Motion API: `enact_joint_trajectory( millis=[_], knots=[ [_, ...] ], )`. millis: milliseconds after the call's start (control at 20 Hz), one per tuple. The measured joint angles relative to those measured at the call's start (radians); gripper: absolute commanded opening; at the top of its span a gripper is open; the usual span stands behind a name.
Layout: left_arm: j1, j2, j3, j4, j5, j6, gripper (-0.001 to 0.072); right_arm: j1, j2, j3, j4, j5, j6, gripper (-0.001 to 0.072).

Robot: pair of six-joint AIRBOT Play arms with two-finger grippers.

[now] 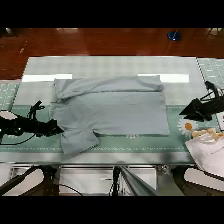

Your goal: Fold the shirts.

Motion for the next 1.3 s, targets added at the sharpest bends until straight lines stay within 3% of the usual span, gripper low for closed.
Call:
enact_joint_trajectory(
  millis=[200, 700, 800, 950, 1000, 1300],
  knots=[
    [0.000, 0.004, 0.000, 0.003, 0.004, 0.005, 0.0028, -0.010, 0.042, -0.116, -0.014, -0.016, -0.018, 0.0464],
    [0.000, 0.005, 0.000, 0.004, 0.000, 0.020, 0.0028, 0.001, 0.059, -0.300, -0.003, -0.122, -0.016, 0.0428],
    [0.000, 0.005, 0.000, 0.004, -0.001, 0.021, 0.0028, 0.034, 0.059, -0.333, 0.006, -0.175, -0.004, 0.0317],
    [0.000, 0.005, 0.000, 0.004, -0.003, 0.023, 0.0028, 0.109, 0.059, -0.357, 0.024, -0.291, 0.044, 0.0052],
    [0.000, 0.005, 0.000, 0.004, -0.004, 0.023, 0.0028, 0.134, 0.059, -0.360, 0.043, -0.321, 0.060, 0.0021],
    [0.000, 0.014, 0.004, 0.007, -0.011, 0.028, 0.0026, 0.222, 0.123, -0.369, 0.120, -0.446, 0.071, 0.0020]
  ],
)
